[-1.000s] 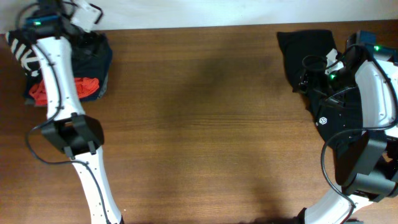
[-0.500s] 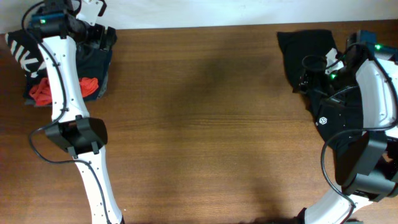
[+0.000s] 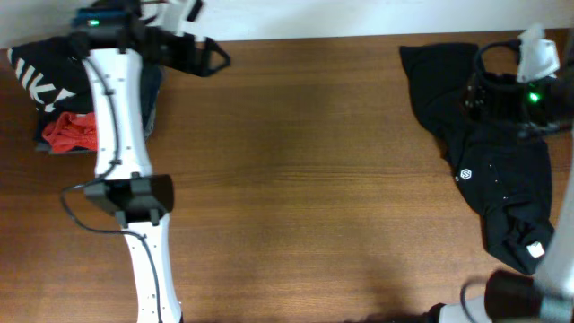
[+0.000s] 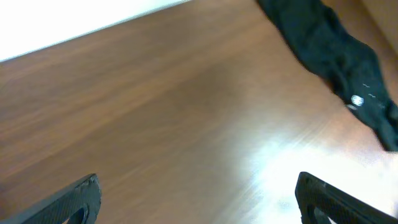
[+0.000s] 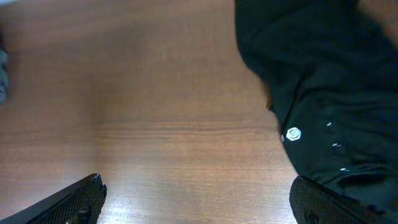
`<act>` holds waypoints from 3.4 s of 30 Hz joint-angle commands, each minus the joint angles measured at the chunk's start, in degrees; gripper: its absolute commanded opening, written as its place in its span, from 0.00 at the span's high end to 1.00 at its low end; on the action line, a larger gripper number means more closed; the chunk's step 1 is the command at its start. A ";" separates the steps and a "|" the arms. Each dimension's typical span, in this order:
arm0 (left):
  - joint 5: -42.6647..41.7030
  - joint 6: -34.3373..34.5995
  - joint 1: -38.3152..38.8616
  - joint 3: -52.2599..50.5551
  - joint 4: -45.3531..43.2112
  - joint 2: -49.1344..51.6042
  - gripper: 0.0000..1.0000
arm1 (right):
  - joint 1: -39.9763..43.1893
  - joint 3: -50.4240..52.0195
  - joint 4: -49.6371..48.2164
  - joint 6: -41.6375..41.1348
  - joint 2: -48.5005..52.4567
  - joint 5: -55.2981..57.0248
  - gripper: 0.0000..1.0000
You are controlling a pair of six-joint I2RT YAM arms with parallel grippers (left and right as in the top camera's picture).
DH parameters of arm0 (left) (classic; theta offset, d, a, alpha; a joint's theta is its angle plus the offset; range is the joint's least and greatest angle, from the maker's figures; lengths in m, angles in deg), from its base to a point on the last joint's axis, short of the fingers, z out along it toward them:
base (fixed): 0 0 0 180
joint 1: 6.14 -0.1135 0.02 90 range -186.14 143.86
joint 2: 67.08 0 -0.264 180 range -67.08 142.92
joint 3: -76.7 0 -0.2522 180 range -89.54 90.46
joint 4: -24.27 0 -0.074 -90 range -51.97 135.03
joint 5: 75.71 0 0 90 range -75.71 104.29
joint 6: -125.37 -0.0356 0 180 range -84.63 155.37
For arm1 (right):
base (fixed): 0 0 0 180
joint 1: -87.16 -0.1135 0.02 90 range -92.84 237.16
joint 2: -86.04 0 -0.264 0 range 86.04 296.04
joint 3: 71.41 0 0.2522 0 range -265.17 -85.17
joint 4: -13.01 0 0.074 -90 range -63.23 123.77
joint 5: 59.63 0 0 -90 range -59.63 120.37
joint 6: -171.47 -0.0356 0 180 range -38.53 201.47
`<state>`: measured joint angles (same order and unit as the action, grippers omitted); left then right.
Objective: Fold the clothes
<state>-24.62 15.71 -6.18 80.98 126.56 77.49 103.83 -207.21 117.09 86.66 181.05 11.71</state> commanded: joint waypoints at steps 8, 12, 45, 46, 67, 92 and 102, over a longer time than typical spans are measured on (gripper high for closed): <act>12.92 1.20 12.90 0.74 0.26 -1.55 0.01 | -0.20 -1.09 0.48 1.01 -7.48 0.48 0.01; 13.49 1.20 16.04 0.74 0.26 -1.55 0.01 | -0.20 -1.09 0.48 1.01 -7.04 0.48 0.01; 13.49 1.20 21.31 0.74 0.26 -1.55 0.01 | -8.46 82.03 -74.93 1.79 -61.53 -3.41 0.01; 13.46 1.20 21.31 0.74 0.26 -1.55 0.01 | -8.46 85.42 -76.11 1.62 -63.80 -3.76 0.01; 13.49 1.20 21.31 0.74 0.26 -1.55 0.01 | -8.46 121.72 -88.00 1.46 -94.82 -3.85 0.01; 16.85 1.25 21.18 0.74 -0.07 -1.55 0.01 | -8.46 121.72 -87.58 1.46 -94.79 -3.85 0.01; 34.45 -4.76 26.91 -7.67 -12.55 -9.29 0.01 | -8.46 121.72 -87.58 1.46 -94.79 -3.85 0.01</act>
<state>1.54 14.72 17.32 78.05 118.13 75.90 95.94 -85.94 29.36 88.28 86.95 8.32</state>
